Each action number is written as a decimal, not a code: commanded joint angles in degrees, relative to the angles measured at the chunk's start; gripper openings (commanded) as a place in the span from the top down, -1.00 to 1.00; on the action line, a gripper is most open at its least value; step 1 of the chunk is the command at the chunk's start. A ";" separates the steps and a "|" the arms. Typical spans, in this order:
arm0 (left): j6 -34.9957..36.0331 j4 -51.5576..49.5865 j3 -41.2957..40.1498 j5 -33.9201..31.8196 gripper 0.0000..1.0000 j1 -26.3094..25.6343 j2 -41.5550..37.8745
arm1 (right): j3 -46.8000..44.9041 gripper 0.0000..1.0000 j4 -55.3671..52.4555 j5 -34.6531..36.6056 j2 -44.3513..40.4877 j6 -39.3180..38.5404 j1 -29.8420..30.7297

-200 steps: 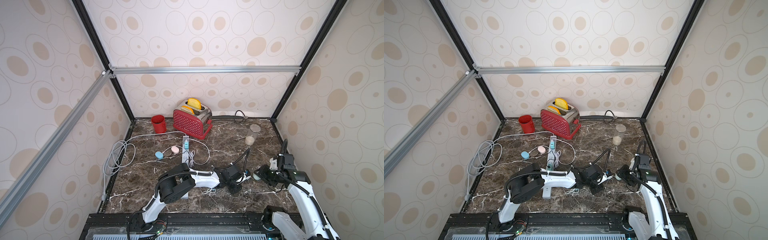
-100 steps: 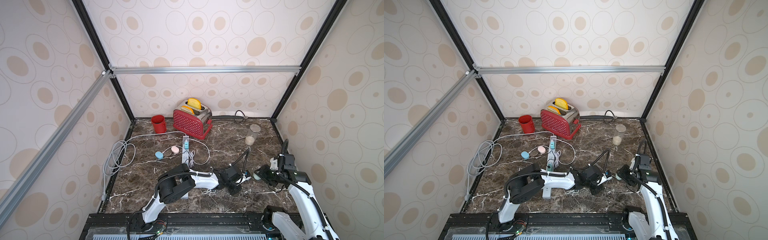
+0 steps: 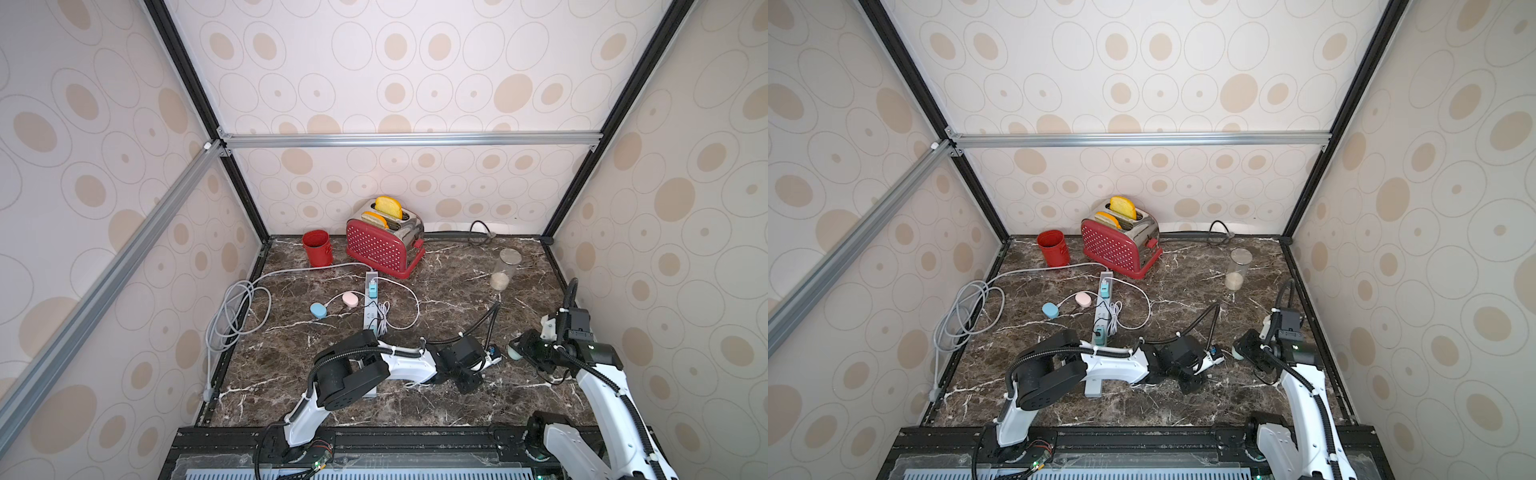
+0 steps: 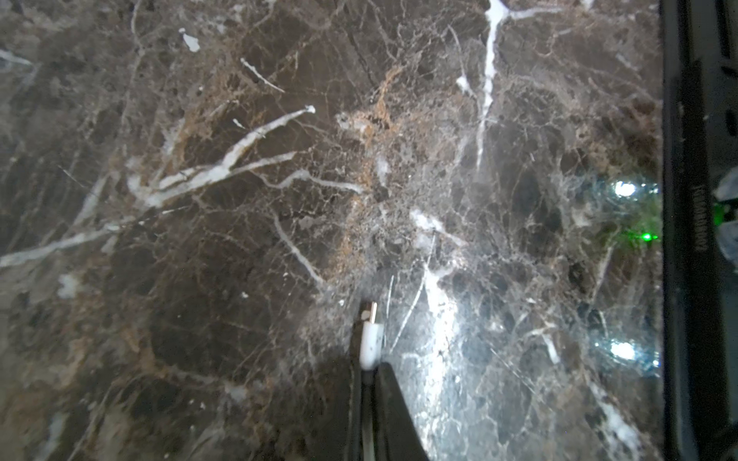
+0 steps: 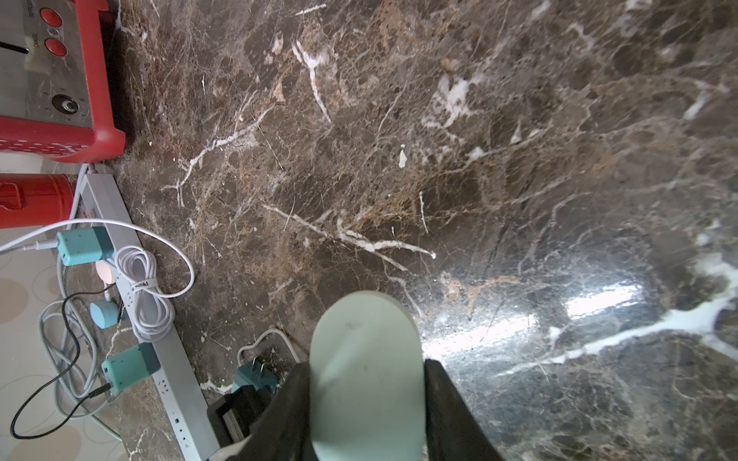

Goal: Charge the bluetooth headset
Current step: Pick up the charging cable from the center of the board.

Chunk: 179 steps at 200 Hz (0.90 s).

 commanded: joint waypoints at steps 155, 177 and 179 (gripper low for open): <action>-14.61 11.05 -19.78 13.53 1.00 18.71 -27.83 | -0.83 0.66 22.38 -9.52 0.66 -10.11 13.04; -14.54 9.58 -21.17 15.84 1.00 20.56 -30.93 | -2.95 0.68 30.50 -9.99 -0.09 -11.96 15.02; -14.56 9.50 -21.34 15.95 1.00 20.68 -31.23 | -3.19 0.68 31.06 -10.46 -0.15 -12.02 15.02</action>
